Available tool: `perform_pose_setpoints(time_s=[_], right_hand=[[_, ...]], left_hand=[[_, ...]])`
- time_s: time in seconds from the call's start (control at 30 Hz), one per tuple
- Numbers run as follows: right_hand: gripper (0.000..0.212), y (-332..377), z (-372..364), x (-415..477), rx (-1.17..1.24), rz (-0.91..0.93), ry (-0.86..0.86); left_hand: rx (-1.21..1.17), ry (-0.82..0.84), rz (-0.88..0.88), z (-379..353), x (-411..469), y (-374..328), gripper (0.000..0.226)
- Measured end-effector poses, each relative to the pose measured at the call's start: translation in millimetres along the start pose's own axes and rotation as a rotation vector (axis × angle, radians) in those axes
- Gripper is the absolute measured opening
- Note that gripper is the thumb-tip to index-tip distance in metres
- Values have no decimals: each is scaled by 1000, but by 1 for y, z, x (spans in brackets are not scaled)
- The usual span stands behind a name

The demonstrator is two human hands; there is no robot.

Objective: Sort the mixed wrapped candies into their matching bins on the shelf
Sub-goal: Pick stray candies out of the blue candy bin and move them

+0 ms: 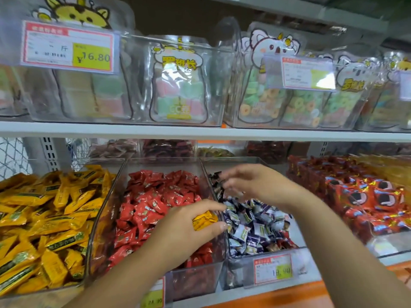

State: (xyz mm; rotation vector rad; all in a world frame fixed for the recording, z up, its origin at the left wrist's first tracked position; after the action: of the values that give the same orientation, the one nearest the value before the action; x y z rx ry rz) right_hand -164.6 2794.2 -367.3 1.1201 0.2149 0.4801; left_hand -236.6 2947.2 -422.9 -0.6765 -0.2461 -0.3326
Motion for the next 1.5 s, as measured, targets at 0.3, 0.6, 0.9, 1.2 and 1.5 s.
perform_pose_setpoints(time_s=[0.3,0.6,0.9,1.2,1.5], right_hand=[[79,-60,-16,-42,-624,-506,372],[73,-80,-16,-25,-185,-440,90],[60,-47,19,4,205,-215,-80],[51,-70,33,-59,-782,-738,409],[107,-112,17,-45,-663,-760,387]], left_hand=[[7,6,16,-1,0,-3,37],[-17,8,34,1,-3,-9,27],[-16,-9,44,0,1,-6,28],[-16,14,46,0,-1,-7,30],[18,20,40,-3,0,-2,35]])
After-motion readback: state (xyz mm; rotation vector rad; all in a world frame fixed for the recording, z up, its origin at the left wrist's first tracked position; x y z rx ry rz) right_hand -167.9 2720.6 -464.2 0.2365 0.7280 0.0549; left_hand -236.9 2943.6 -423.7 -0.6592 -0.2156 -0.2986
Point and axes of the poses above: each hand's wrist, its own x-axis towards the middle knuckle, its own z-axis out of the back of the hand, y = z × x, the point moved 6 cm from there along x, towards the middle knuckle, and after that the axes turned 12 degrees about x, right-handed, at the moved point
